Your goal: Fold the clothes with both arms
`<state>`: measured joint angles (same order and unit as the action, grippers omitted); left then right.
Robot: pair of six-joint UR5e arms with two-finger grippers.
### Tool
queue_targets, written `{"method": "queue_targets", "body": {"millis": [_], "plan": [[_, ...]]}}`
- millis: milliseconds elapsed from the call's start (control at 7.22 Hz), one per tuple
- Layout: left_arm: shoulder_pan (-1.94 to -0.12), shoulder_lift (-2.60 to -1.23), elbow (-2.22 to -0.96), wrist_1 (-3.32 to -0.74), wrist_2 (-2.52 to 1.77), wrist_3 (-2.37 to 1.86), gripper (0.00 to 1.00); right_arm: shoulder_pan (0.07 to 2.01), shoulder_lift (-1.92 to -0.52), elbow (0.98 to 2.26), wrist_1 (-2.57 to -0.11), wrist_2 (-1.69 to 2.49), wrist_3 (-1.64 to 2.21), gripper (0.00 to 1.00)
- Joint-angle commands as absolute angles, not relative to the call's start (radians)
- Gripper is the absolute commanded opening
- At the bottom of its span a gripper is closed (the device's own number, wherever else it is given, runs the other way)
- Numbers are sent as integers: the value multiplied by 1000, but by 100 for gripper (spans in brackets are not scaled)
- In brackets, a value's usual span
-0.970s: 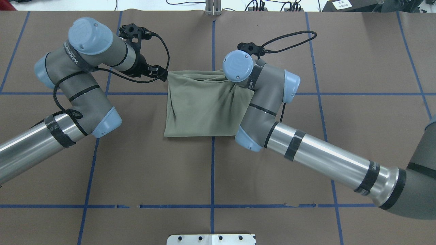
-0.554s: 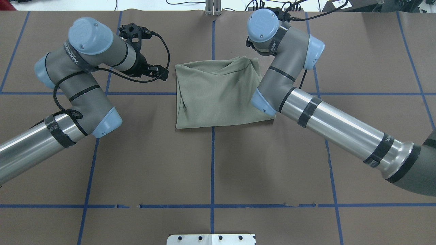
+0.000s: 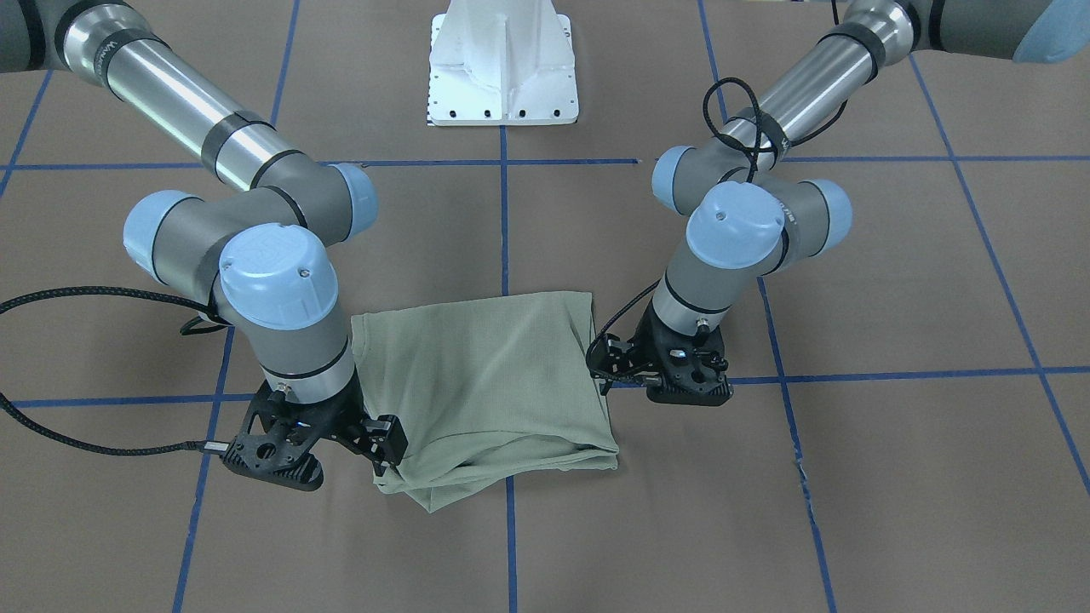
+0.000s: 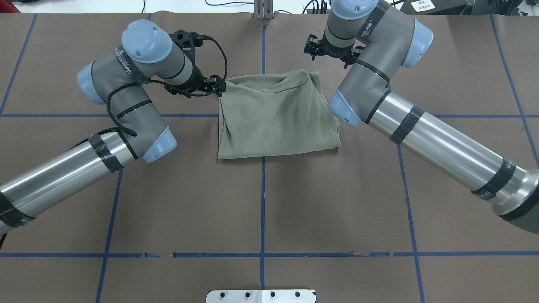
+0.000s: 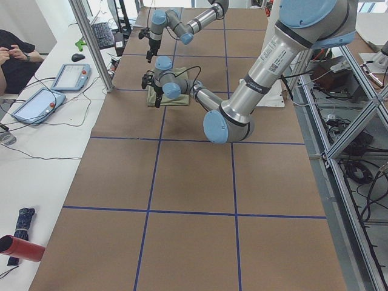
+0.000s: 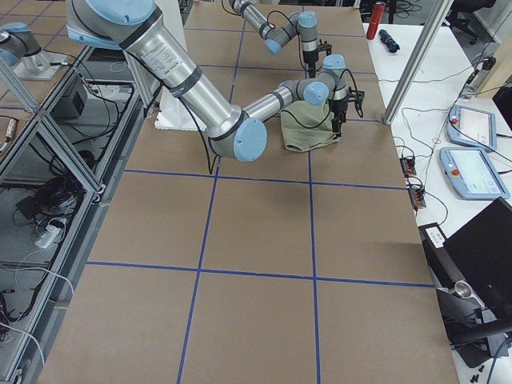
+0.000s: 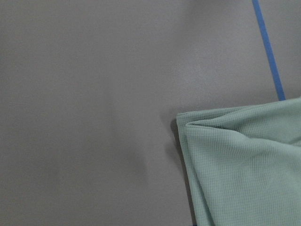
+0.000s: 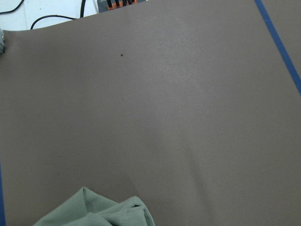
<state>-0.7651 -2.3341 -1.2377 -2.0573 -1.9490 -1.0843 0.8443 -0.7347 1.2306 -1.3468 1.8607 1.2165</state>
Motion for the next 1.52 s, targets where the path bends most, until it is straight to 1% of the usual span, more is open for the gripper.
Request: {"method": "queue_targets", "body": {"millis": [0,277,554,831,970,1108,1247,1385], "plan": [[-761,-2406,-1125,-2060,-1901,-1130,100,844,-767,1259,-1348,1879,1184,100],[-750,-2482,-996,-2066,-1821,-1157,100,842,-776,1262,-1347,1881,1184,100],[-753,-2485,-965,-2086,-1795,-1161,100,842,-782,1261,-1345,1878,1172,100],[-829,-2485,-954,-2094,-1761,-1164,100,851,-792,1259,-1350,1879,1128,100],[-872,-2476,-991,-2086,-1799,-1061,100,871,-792,1259,-1361,1909,1079,100],[-900,-2408,-1094,-2074,-1904,-960,100,926,-798,1261,-1400,1995,1002,100],[-943,-2273,-1252,-2074,-1999,-857,100,992,-804,1278,-1483,2047,844,100],[-1009,-2155,-1390,-2053,-2090,-744,100,1068,-846,1320,-1562,2087,664,100]]}}
